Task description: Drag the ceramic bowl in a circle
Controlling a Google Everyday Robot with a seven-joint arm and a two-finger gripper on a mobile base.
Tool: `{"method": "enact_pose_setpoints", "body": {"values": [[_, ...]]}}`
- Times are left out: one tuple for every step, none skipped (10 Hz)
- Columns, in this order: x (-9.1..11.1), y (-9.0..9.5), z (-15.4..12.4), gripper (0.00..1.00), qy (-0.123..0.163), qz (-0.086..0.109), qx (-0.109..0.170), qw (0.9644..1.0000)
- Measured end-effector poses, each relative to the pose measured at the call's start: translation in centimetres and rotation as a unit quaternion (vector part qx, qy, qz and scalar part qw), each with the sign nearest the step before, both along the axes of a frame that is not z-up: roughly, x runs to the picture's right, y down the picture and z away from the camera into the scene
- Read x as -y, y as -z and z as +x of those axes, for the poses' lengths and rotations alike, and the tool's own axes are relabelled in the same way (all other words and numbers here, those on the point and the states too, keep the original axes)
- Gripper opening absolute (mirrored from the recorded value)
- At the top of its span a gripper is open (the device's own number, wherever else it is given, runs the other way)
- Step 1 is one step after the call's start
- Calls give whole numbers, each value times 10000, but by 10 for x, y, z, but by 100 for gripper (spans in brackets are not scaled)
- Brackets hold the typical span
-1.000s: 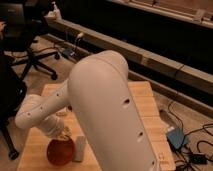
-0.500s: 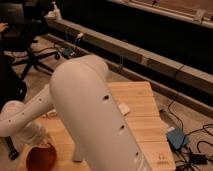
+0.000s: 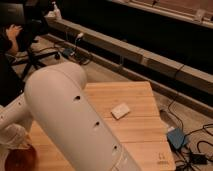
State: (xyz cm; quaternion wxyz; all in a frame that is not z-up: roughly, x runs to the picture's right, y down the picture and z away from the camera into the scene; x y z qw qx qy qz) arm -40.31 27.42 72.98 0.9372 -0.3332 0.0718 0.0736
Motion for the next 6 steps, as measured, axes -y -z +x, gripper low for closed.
{"method": "enact_pose_setpoints", "body": {"values": [[14,-16,-4,0,-136,72,-111,9998],[24,-31,-5,0,-259,122,-229,9993],[33,-44,-3,0,-362,169,-362,9985],[46,-65,7,0,-525,239,-623,9964],[56,-83,19,0,-667,283,-873,9935],[63,-95,31,0,-778,308,-1073,9907]]}}
